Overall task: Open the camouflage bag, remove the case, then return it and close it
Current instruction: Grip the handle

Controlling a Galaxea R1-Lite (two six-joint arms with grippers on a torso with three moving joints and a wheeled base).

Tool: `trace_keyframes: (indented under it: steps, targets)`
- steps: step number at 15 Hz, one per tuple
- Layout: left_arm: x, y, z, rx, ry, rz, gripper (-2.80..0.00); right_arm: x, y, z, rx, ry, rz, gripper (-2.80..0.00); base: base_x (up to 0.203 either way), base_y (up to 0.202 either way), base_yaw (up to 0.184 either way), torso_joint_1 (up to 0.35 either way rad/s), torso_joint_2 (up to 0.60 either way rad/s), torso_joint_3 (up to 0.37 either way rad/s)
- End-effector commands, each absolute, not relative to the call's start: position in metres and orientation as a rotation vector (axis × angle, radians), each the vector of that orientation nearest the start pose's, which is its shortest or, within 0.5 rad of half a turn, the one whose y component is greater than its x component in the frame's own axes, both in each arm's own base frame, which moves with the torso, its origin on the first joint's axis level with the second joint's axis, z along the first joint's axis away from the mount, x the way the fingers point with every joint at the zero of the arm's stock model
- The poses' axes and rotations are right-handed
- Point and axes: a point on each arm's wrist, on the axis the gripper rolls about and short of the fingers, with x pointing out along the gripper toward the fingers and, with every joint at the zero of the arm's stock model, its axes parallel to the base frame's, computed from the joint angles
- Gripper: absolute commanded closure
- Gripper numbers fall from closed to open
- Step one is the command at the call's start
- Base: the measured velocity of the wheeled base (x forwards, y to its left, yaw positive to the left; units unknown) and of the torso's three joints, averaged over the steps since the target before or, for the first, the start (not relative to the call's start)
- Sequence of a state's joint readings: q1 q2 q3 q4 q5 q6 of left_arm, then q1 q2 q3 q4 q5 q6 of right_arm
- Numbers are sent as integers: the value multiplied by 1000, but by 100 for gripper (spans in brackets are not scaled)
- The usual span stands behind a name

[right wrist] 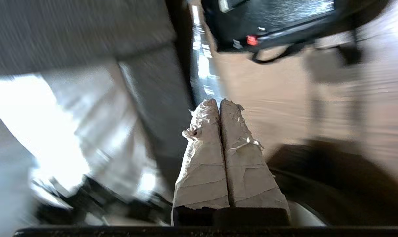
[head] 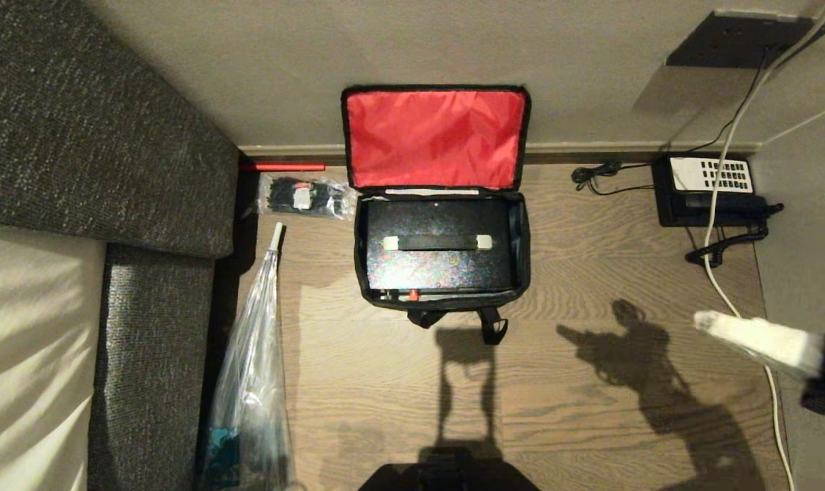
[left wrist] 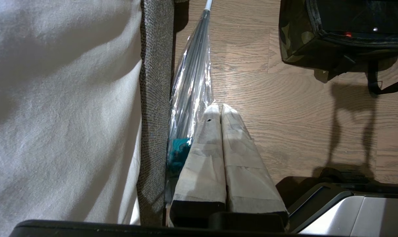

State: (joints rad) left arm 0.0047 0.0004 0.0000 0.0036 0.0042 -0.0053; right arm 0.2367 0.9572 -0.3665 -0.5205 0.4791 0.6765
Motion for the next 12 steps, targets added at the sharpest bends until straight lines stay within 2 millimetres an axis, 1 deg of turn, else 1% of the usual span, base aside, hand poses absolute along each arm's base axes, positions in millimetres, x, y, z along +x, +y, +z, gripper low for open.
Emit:
trace_keyframes:
  steps: [1,2,3,4,5,6,7,9,10,12]
  targets:
    - [-23,0,74,-6,4,9,0,19,14,189,442,175,655,0,0,0,0,0,0,0]
    - [-23,0,75,-6,3,9,0,1,10,173,325,184,604,0,0,0,0,0,0,0]
    - [-23,0,75,-6,3,9,0,-11,6,155,180,218,532,0,0,0,0,0,0,0]
    - [-23,0,75,-6,3,9,0,-16,5,141,50,242,473,0,0,0,0,0,0,0]
    - [-23,0,75,-6,3,9,0,-14,6,122,-60,281,422,0,0,0,0,0,0,0]
    - [-23,0,74,-6,5,9,0,-14,6,103,-95,320,384,0,0,0,0,0,0,0]
    - [-23,0,75,-6,3,10,0,-16,6,93,-107,308,358,0,0,0,0,0,0,0]
    - [-23,0,74,-6,5,9,0,-16,5,92,-94,303,279,0,0,0,0,0,0,0]
    - [-23,0,75,-6,3,9,0,-17,5,92,-75,325,272,0,0,0,0,0,0,0]
    - [-23,0,74,-6,5,9,0,-18,5,92,-69,311,298,0,0,0,0,0,0,0]
